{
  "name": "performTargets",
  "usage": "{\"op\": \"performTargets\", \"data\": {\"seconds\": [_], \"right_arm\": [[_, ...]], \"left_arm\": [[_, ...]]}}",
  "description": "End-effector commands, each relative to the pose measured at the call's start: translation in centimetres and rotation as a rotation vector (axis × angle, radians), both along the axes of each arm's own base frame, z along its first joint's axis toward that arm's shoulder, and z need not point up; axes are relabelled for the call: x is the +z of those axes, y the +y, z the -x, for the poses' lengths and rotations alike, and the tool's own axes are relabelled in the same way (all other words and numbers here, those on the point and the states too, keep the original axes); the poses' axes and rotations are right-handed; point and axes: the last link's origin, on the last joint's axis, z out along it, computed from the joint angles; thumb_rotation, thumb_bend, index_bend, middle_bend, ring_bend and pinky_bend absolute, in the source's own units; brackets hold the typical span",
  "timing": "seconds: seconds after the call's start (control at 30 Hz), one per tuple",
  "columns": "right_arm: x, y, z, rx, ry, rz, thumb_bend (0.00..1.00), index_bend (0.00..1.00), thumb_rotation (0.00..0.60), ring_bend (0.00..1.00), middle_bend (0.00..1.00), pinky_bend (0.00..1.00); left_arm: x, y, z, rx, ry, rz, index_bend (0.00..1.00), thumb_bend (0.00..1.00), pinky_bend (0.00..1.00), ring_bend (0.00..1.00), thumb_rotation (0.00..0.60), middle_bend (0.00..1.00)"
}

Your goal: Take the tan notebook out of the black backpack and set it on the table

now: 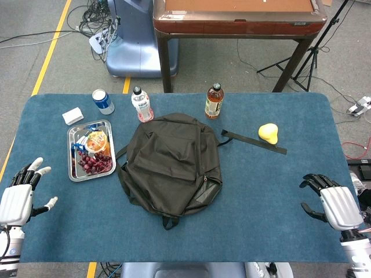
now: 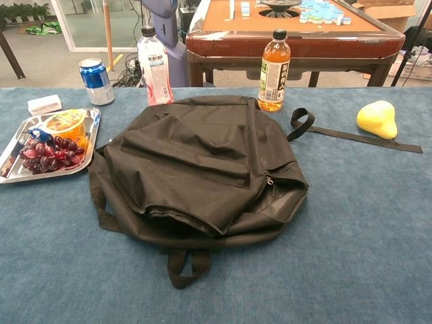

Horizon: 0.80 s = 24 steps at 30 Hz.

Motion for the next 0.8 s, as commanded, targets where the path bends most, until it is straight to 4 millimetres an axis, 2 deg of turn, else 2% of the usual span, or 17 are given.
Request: {"op": "performTargets", "data": {"seconds": [0.03,0.27,0.47,0.6,0.8], "right_arm": [[0.0,0.0,-0.2,0.003,0.000,-0.001,0.23,0.40,0.600,0.25,0.28,0.46],[0.9,-0.4,-1.0,0.033,-0.015,0.041,0.23,0.40,0.600,0.25,0.29,0.46],[2.0,-1.5,-1.6,0.055,-0.007,0.084,0.23,0.40,0.600,0.25,0.28,0.46],[2.5,-2.1,-1.9,0.061,-0.001,0.102,0.23,0.40,0.600,0.25,0.28,0.46],[2.8,-2.5,-1.9,0.057,-0.006,0.121,0.23,0.40,0.600,0.25,0.28,0.46]], "left_arm": [[-0.1,0.0,0.0,-0.001,-0.001,0.004,0.22,0.20,0.09,0.06,0.600,0.07],[-0.4,1.0,-0.1,-0.047,0.010,0.062,0.25,0.20,0.09,0.06,0.600,0.07],[-1.6,2.8,-1.4,-0.144,-0.010,0.167,0.25,0.20,0.09,0.06,0.600,0.07],[-3.2,4.2,-2.7,-0.217,-0.025,0.249,0.25,0.20,0.09,0.06,0.600,0.07],[-7.0,5.7,-4.6,-0.331,-0.018,0.414,0.22,0.20,0.09,0.06,0.600,0.07]]}}
